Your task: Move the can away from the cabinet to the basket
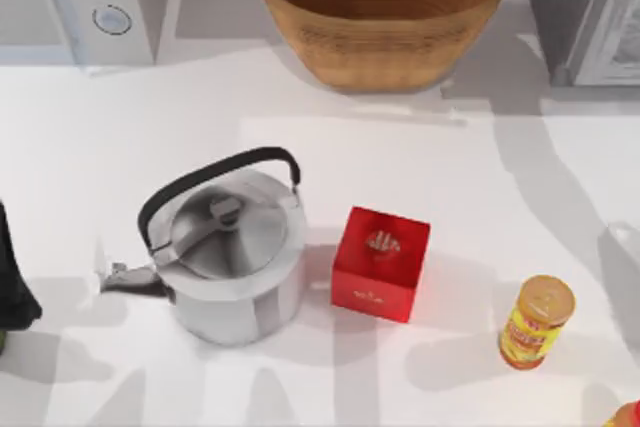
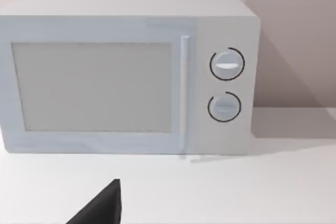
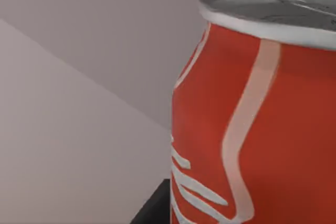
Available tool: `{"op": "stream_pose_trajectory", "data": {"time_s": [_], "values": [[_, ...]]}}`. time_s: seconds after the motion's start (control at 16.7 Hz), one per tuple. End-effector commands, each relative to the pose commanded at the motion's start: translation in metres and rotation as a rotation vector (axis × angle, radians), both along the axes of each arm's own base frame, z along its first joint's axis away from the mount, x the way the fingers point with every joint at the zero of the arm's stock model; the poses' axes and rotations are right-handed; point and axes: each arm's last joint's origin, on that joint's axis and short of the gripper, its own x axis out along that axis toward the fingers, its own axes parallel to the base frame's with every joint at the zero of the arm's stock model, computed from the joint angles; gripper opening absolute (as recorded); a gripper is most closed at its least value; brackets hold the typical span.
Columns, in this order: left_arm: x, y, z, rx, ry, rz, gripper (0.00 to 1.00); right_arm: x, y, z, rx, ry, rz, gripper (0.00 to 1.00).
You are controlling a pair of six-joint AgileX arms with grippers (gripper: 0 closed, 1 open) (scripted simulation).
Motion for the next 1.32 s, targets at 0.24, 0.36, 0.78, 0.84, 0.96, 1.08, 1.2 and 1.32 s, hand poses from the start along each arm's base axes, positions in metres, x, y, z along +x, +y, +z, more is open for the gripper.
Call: {"op": "stream_pose_trajectory", "data": {"time_s": [0.24, 0.36, 0.78, 0.84, 0.96, 1.08, 1.2, 1.32], "values": [[0.0, 0.0, 0.0, 0.0, 0.0, 0.0, 1.0, 0.069, 0.062, -0.026, -0.003, 0.01, -0.002, 0.0], [0.0, 0.0, 0.0, 0.0, 0.0, 0.0, 1.0, 0.093, 0.092, -0.046, -0.003, 0.012, -0.001, 0.0], [0.0, 0.0, 0.0, 0.0, 0.0, 0.0, 1.0, 0.13, 0.154, -0.1, 0.001, 0.012, 0.004, 0.0], [0.0, 0.0, 0.0, 0.0, 0.0, 0.0, 1.0, 0.131, 0.157, -0.101, 0.002, 0.011, 0.004, 0.0], [0.0, 0.0, 0.0, 0.0, 0.0, 0.0, 1.0, 0.131, 0.157, -0.101, 0.002, 0.011, 0.004, 0.0], [0.0, 0.0, 0.0, 0.0, 0.0, 0.0, 1.0, 0.131, 0.157, -0.101, 0.002, 0.011, 0.004, 0.0], [0.0, 0.0, 0.0, 0.0, 0.0, 0.0, 1.0, 0.132, 0.154, -0.106, -0.003, 0.021, 0.002, 0.0], [0.0, 0.0, 0.0, 0.0, 0.0, 0.0, 1.0, 0.138, 0.155, -0.107, 0.0, 0.017, 0.002, 0.0]]}}
